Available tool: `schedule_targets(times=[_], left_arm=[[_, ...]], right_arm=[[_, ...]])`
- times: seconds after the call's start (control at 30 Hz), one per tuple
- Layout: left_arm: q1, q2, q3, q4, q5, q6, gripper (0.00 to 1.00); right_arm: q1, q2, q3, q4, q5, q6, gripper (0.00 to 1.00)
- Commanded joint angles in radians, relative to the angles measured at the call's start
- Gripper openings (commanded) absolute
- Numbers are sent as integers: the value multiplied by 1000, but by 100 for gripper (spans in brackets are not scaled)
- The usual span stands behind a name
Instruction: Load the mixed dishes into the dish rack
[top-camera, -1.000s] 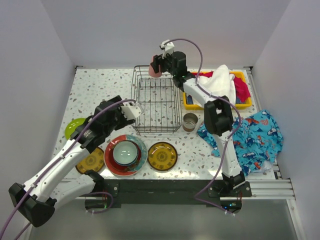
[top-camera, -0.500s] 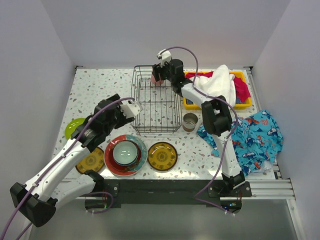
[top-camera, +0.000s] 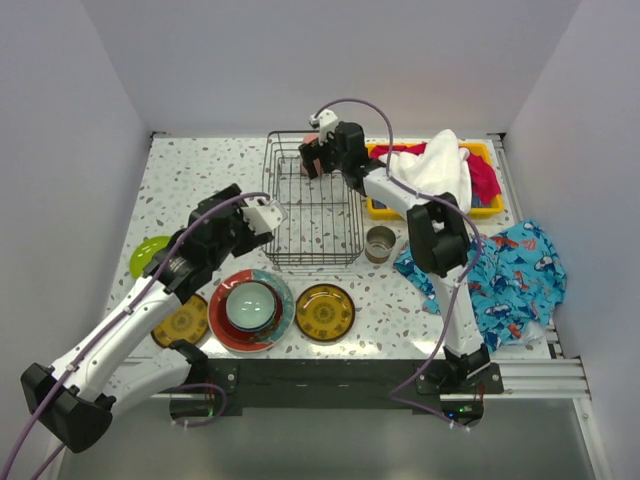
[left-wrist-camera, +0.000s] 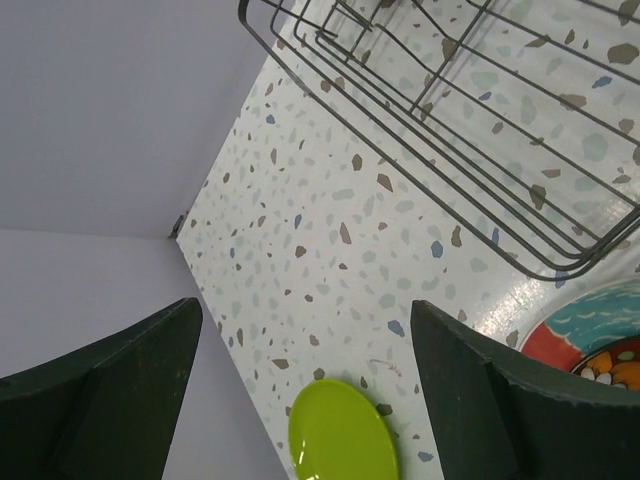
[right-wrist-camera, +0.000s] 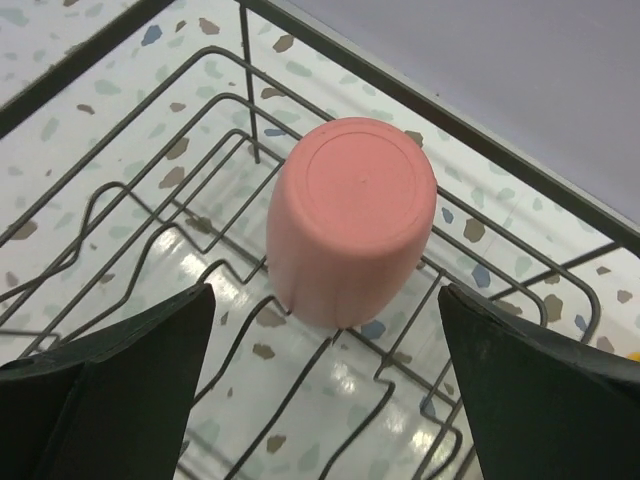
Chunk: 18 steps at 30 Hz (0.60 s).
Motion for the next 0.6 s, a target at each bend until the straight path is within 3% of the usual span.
schedule_targets(times=[0.0,0.1,0.17,0.2,0.23,0.33,0.43,0.57], left_arm=[[7,19,18,104,47,-87,91],[7,43,43,121,54,-147,92],[7,57,57,128,67,-173,93],[7,60,61,131,79,-205,93],[7,62,63,134,89,-219,93],[7,77,69,127,121,-274,93],[7,87,63,113,158,-310,93],[7,102,57,79,254,-328,93]], right_arm=[[-6,-295,-74,-75,-31,22,99],[-38,-457,-180,-156,-73,13,99],[-79,-550,-225,-323,-193,-48,99],[-97,-573,-232,-404,-260,-167,98],[-117,-593,-233,-610,-406,-239,95],[-182,-655,-304,-947,-535,-506,88],[-236,-745,-439,-1125,-572,-744,85],[-234,-856,-600,-1151,-535,-942,83]])
